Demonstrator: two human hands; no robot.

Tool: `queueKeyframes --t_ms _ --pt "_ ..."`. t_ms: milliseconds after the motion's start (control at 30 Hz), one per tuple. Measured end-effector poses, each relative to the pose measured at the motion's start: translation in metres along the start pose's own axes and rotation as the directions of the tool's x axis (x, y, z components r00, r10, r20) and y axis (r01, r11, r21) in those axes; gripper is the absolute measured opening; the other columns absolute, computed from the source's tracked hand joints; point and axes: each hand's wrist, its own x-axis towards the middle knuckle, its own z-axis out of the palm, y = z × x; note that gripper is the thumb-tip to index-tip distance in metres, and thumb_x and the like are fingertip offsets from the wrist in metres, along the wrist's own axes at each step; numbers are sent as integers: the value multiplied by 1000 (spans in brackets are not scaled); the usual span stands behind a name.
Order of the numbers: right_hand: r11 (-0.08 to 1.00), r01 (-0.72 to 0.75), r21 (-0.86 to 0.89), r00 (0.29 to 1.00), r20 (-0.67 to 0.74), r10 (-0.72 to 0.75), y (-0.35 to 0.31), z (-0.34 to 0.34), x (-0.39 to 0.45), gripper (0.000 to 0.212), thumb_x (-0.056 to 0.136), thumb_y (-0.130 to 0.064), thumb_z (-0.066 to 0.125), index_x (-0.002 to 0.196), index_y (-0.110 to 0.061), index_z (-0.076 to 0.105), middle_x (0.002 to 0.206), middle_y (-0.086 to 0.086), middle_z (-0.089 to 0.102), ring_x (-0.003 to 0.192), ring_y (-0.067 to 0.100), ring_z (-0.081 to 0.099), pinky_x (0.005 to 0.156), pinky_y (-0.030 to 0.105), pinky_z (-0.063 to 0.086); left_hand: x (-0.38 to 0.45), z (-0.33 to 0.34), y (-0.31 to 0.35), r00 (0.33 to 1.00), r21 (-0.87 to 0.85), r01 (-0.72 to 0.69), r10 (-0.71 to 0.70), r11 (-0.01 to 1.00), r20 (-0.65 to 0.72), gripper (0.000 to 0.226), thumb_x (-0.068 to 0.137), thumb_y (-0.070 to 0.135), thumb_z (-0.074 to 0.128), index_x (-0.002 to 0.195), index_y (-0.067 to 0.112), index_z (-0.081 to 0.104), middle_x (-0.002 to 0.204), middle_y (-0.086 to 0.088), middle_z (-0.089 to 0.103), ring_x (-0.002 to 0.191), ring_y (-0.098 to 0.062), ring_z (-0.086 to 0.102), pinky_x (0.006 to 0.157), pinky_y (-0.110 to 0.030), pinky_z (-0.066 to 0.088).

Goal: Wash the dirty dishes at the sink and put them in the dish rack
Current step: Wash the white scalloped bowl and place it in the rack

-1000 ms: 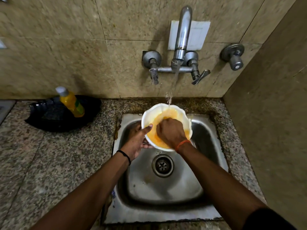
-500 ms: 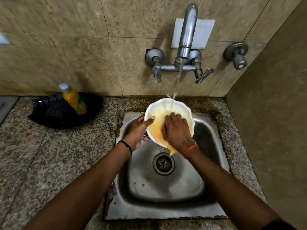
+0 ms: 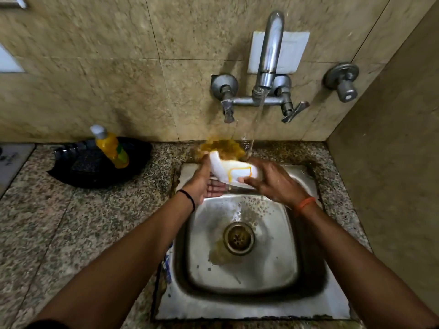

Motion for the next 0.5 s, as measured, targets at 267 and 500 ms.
queueKeyframes --t_ms 267,500 --pt "441 -221 870 821 -78 565 -16 28 22 26 90 -22 65 115 -12 64 108 10 71 95 23 69 84 39 56 -4 40 -25 744 820 -430 663 379 85 71 95 59 25 154 27 2 163 -6 4 149 -26 7 121 -39 13" --pt "-112 -166 980 754 199 626 -9 37 4 38 96 -27 54 130 -10 58 124 12 66 116 25 62 103 42 46 -3 55 -31 483 836 -497 727 -232 489 66 95 42 34 152 14 20 161 -5 15 150 -27 0 121 -49 5"
